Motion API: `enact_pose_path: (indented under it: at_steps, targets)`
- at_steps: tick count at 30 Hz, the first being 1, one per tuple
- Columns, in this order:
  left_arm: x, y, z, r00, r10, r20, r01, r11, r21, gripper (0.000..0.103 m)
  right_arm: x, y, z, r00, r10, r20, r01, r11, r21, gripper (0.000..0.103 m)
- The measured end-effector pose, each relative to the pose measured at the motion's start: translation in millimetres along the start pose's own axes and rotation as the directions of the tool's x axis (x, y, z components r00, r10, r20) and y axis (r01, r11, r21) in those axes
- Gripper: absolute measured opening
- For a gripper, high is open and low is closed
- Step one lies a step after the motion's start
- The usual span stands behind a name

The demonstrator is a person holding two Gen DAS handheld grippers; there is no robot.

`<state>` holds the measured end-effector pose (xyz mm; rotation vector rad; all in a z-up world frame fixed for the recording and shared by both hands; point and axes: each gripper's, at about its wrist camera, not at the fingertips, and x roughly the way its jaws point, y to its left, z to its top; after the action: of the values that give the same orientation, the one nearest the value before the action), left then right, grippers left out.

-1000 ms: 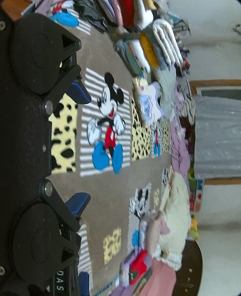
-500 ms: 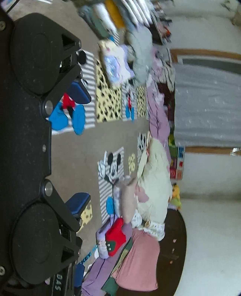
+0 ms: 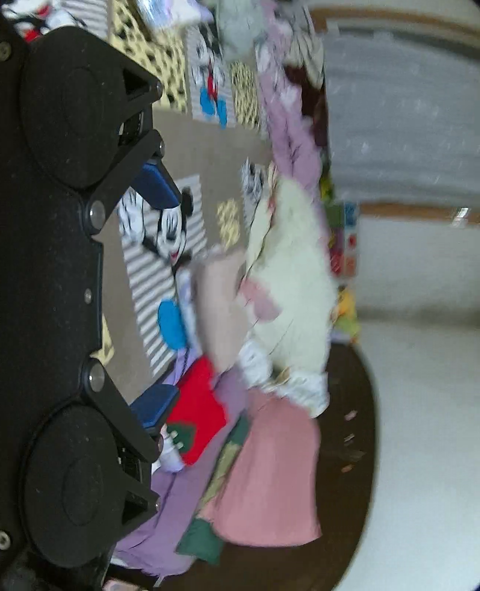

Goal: Fold clothes
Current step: 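Move both tools toward the red sweater on the clothes pile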

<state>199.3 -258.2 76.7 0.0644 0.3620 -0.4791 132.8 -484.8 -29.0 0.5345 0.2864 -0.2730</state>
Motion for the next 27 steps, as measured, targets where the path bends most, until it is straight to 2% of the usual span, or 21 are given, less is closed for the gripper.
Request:
enact_pose_path:
  at_steps: [2, 5, 8, 11, 14, 17, 19, 21, 27]
  targets:
    - [29, -19, 7, 1.000, -0.012, -0.004, 0.013, 0.999, 0.044, 0.103, 22, -24, 0, 0.999, -0.027, 0.028, 0.026, 0.999, 0.039, 0.103]
    - [76, -46, 14, 0.999, -0.045, -0.019, 0.047, 0.995, 0.085, 0.103, 50, -53, -9, 0.994, -0.094, 0.064, 0.094, 0.996, 0.010, 0.103]
    - [119, -70, 15, 0.998, -0.068, -0.020, 0.069, 0.990, 0.119, 0.103, 78, -87, -22, 0.990, -0.141, -0.003, 0.140, 0.985, 0.096, 0.103]
    - [164, -89, 16, 0.991, -0.123, -0.049, 0.127, 0.988, 0.089, 0.101, 90, -103, -26, 0.989, -0.144, -0.012, 0.145, 0.981, 0.126, 0.103]
    - [202, -114, 17, 0.984, -0.167, -0.055, 0.172, 0.980, 0.102, 0.100, 100, -119, -33, 0.983, -0.186, -0.002, 0.183, 0.964, 0.191, 0.103]
    - [240, -134, 14, 0.974, -0.204, -0.098, 0.214, 0.972, 0.100, 0.092, 110, -137, -35, 0.978, -0.208, -0.019, 0.204, 0.933, 0.295, 0.103]
    - [266, -144, 10, 0.965, -0.228, -0.131, 0.240, 0.966, 0.092, 0.079, 112, -141, -34, 0.980, -0.201, -0.015, 0.195, 0.929, 0.315, 0.103]
    - [291, -153, 5, 0.956, -0.244, -0.163, 0.260, 0.962, 0.088, 0.074, 113, -144, -31, 0.980, -0.199, -0.002, 0.189, 0.930, 0.316, 0.103]
    - [347, -158, -13, 0.935, -0.275, -0.224, 0.285, 0.959, 0.013, 0.074, 124, -155, -29, 0.981, -0.196, -0.016, 0.188, 0.914, 0.360, 0.103]
